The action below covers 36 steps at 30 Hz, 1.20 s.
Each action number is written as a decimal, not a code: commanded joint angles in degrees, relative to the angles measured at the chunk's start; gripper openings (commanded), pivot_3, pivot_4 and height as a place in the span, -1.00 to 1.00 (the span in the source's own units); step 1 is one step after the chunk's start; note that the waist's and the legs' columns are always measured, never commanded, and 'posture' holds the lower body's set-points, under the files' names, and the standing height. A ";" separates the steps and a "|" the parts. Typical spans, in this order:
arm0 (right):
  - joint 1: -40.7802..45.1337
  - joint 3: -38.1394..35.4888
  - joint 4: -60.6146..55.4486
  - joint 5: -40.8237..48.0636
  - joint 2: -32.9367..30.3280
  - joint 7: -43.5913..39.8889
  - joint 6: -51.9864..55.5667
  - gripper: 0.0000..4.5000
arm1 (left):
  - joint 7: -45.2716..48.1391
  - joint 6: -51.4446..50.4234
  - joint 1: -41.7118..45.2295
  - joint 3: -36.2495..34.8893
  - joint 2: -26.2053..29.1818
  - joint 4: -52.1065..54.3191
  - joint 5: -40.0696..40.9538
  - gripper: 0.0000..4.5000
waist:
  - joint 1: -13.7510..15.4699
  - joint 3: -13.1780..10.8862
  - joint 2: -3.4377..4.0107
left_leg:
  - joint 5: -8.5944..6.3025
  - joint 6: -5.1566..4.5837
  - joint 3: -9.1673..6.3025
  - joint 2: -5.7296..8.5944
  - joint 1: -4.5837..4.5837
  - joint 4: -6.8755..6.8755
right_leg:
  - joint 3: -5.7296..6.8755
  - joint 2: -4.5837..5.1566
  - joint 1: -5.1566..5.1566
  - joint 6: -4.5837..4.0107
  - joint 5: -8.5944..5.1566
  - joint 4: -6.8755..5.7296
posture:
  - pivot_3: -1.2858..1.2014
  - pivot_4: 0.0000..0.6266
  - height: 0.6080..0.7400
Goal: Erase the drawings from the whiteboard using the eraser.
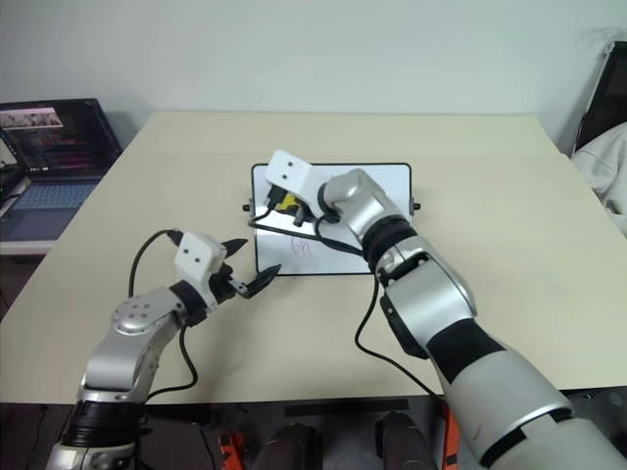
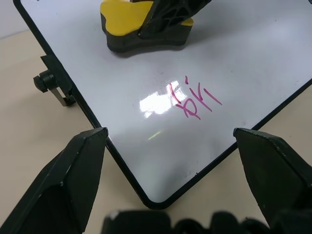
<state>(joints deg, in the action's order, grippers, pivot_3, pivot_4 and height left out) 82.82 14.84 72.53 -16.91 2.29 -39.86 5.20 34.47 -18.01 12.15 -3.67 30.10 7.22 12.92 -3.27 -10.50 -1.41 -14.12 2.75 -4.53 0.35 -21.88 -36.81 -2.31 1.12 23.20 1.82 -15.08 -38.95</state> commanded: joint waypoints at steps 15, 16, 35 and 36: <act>-22.17 -8.83 -42.99 12.83 -9.68 -2.36 5.84 -0.57 | -1.30 0.80 -9.19 -6.44 2.15 6.30 0.39 1.00 | 0.47 -0.03 0.02 | -0.05 0.04 -0.15 0.00 -0.37 0.10 | 0.02 0.12 0.11 0.03 -0.01 0.32 | 0.03 -0.52 1.00; -25.72 -9.07 -49.79 13.96 -10.57 -2.66 9.38 -0.57 | -1.26 0.85 -9.88 -6.78 2.33 6.70 0.52 1.00 | 0.60 -0.03 0.03 | -0.08 0.06 -0.16 -0.04 -0.45 0.08 | 0.00 0.17 0.15 0.04 -0.02 0.36 | 0.03 -0.52 1.00; -72.05 -8.29 -105.41 25.87 -28.19 -0.51 30.57 -0.57 | 9.04 8.44 -12.55 -6.08 5.61 2.65 1.90 1.00 | 0.90 -0.10 0.09 | -0.12 0.09 0.22 -0.13 -0.11 -0.02 | -0.01 0.00 -0.04 0.31 -0.27 0.39 | 0.03 -0.52 1.00; -71.75 -7.25 -105.03 25.33 -27.95 0.01 29.15 -0.57 | 9.01 8.94 -12.71 -6.03 5.57 2.27 1.64 1.00 | 0.91 -0.10 0.09 | -0.12 0.09 0.23 -0.15 -0.12 -0.01 | -0.02 0.00 -0.04 0.31 -0.28 0.40 | 0.03 -0.52 1.00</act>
<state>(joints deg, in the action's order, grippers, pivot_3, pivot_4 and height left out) 10.19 6.36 -31.27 9.08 -26.01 -40.86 37.38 43.22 -10.89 -0.44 -9.34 34.97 9.40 14.99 -2.36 -10.60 -1.31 -14.24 2.84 -4.29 0.20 -22.02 -36.81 -2.32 1.12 23.18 2.13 -15.36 -38.55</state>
